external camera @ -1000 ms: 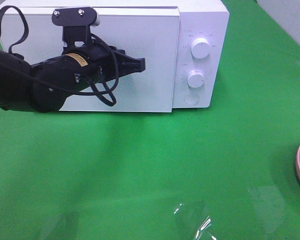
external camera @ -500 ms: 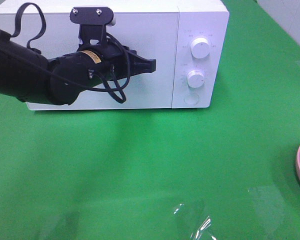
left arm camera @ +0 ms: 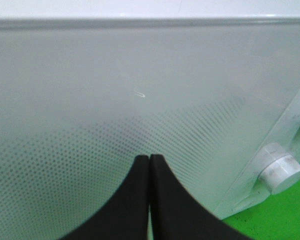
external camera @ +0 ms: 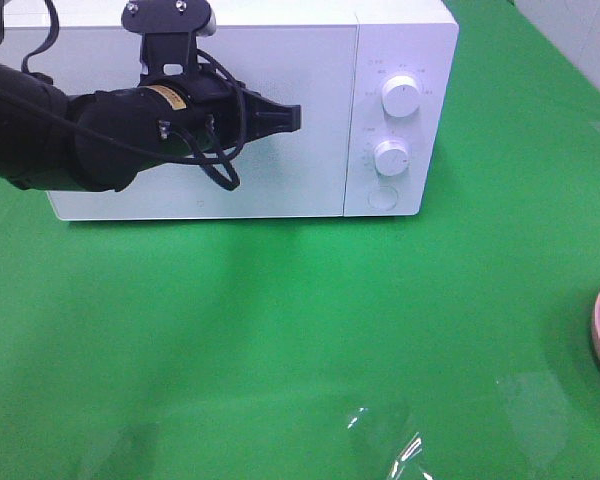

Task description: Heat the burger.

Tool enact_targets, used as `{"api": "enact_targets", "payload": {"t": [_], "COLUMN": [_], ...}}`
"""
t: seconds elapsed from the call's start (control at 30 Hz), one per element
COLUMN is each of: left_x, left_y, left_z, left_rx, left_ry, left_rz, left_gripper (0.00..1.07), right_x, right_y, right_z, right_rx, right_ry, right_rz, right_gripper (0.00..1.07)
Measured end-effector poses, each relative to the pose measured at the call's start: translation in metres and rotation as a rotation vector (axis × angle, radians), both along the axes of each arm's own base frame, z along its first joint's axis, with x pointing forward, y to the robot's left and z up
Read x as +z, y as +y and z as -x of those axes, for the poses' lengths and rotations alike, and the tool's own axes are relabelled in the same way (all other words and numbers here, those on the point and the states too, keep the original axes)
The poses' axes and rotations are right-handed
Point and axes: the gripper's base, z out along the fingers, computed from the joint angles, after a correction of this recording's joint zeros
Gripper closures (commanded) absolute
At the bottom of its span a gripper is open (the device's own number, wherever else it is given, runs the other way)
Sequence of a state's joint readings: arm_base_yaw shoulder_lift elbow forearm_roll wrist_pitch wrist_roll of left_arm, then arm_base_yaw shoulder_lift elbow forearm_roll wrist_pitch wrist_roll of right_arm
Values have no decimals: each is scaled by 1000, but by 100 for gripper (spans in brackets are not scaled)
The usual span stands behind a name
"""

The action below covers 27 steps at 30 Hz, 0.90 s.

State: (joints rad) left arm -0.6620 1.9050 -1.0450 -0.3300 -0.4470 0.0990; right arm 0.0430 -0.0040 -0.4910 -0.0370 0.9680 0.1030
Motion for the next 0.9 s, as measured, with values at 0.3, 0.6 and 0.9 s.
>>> {"api": "enact_targets", "payload": {"t": [0.3,0.6,0.9], "left_x": [-16,-11,2], "left_y": [0,9,18], "left_z": [53,71,96], "left_rx": [-115,-155,-237], "left_ry": [205,358,546], "left_rz": [-108,-159,-244], "left_gripper": [39,8,8], "right_x": [0,0,0], "right_y": [0,0,0], "right_z": [0,0,0], "right_rx": [0,0,0], "right_ry": [0,0,0], "right_rz": [0,0,0], "right_gripper": [34,34,34]}}
